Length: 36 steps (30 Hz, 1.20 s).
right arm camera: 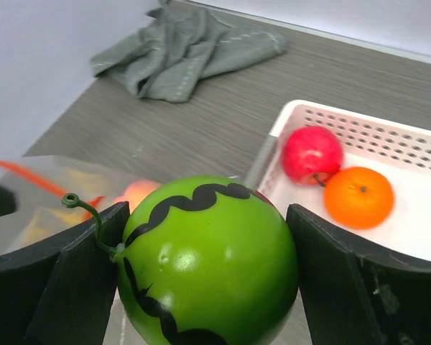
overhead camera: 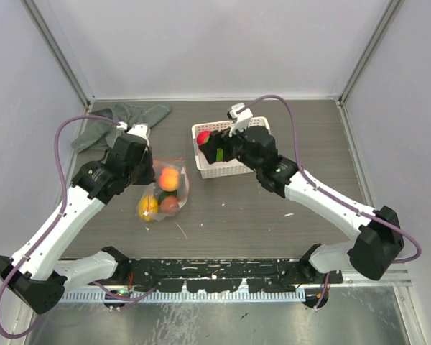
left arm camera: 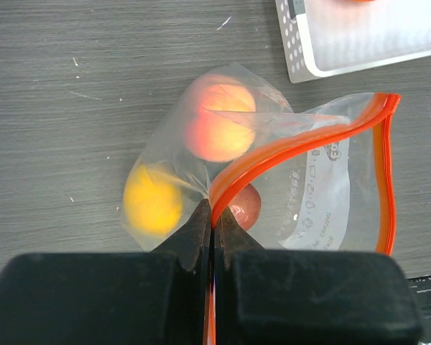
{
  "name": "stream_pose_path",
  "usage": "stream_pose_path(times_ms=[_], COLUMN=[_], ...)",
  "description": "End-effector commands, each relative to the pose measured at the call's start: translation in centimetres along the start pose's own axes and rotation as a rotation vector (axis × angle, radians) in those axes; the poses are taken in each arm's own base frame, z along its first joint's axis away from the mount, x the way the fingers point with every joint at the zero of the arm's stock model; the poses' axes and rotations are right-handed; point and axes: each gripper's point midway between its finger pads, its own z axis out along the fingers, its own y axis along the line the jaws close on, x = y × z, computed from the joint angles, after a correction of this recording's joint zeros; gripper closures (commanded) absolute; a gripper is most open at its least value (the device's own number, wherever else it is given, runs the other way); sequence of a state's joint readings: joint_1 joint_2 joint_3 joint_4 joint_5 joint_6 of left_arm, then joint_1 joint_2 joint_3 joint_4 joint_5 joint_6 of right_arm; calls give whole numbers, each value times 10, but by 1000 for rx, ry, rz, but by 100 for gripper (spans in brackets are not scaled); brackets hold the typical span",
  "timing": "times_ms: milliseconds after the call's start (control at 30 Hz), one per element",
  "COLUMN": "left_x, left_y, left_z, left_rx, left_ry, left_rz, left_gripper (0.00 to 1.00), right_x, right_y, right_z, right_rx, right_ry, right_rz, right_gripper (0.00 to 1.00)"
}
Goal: Place the food in the zip-top bag and seal the zipper
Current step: Place the fake fruit in the zipper food storage bag.
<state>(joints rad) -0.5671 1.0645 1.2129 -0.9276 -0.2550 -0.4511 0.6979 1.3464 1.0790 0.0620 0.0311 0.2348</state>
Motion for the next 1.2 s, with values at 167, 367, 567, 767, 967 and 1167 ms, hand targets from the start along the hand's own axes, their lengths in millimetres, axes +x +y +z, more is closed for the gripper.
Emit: stream_pose_path(times_ms=[167,367,567,767,967,1167], left_x=[-20,-21,-18,-16,-17,-16], left_y=[-15,-21,-23,-25,-28,-29], left_z=[-10,-9,-10,-10,-12,-13], left_rx=[67,95,106,123,141,149], left_ry=[-42,-39,-32,-29,-31,-35], left_rz=[-21,-38,-47,-57,-63,-67], left_gripper=[100,100,100,100,100,100], right_x=[-43,-38,-22,4,30,46], right_y=[96,138,160,173,169,164], right_z=[-39,-50,-46,-30,-9,4], right_rx=[-266,-425,-516,-550,-505,-469], right_ry=[-186,-229,-234,-175,-118,-73], right_rz=[-3,15,45,68,58,48], right_gripper=[59,59,58,58,53,38])
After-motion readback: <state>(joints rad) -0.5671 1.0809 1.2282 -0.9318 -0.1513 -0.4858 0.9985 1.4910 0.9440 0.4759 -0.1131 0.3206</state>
